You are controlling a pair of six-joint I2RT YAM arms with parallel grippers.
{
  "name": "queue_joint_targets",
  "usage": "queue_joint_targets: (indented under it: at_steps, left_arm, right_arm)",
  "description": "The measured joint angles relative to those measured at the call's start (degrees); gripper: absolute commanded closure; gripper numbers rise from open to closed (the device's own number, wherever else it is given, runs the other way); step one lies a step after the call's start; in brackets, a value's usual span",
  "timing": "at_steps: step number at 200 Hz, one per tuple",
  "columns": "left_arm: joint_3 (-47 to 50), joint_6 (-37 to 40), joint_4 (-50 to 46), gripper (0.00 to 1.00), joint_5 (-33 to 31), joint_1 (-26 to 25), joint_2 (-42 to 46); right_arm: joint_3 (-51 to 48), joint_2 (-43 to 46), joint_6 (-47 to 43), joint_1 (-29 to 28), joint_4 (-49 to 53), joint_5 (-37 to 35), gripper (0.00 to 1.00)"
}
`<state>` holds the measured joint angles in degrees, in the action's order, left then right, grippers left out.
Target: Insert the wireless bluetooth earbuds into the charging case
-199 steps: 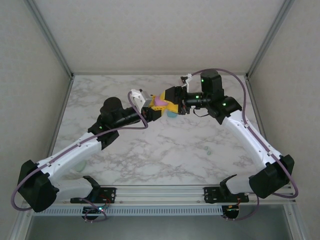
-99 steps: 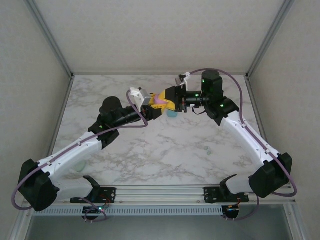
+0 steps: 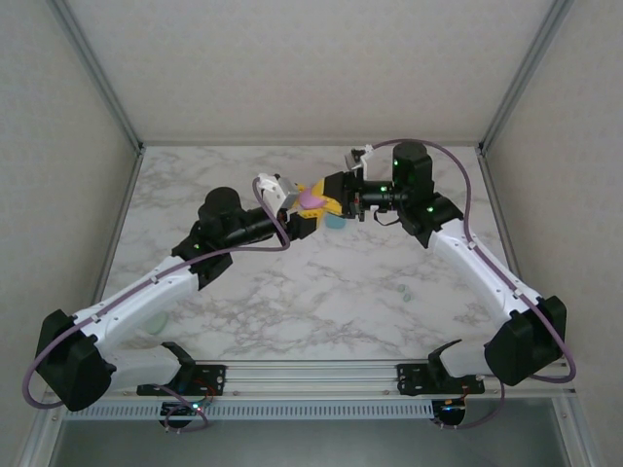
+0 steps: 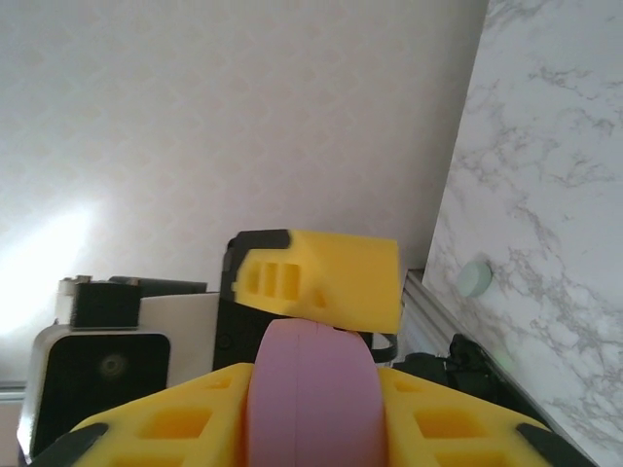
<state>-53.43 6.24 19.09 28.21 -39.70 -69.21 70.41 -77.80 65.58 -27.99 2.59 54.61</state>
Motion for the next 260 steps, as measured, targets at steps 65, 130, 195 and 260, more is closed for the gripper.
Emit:
queue_joint_targets:
  at_steps: [65, 130, 195, 260]
  left_arm:
    - [-0.5, 1.6, -1.4, 0.36, -0.7, 0.0, 0.0]
    - [0.3, 2.0, -2.3, 0.23, -9.0, 0.0, 4.3]
    - [1.1, 0.1, -4.8, 0.16, -18.3, 0.0, 8.2]
    - [0.5, -2.2, -10.5, 0.07, -22.8, 0.0, 8.2]
  right_arm:
    - [-2.9, 1.6, 1.2, 1.0, -2.4, -3.1, 0.85]
    - [-11.8, 5.8, -3.5, 10.4, -0.3, -12.9, 0.84]
    - [-21.2, -11.2, -10.4, 15.4, 1.0, -19.0, 0.87]
    - [-17.1, -24.6, -15.3, 16.6, -1.2, -19.1, 0.84]
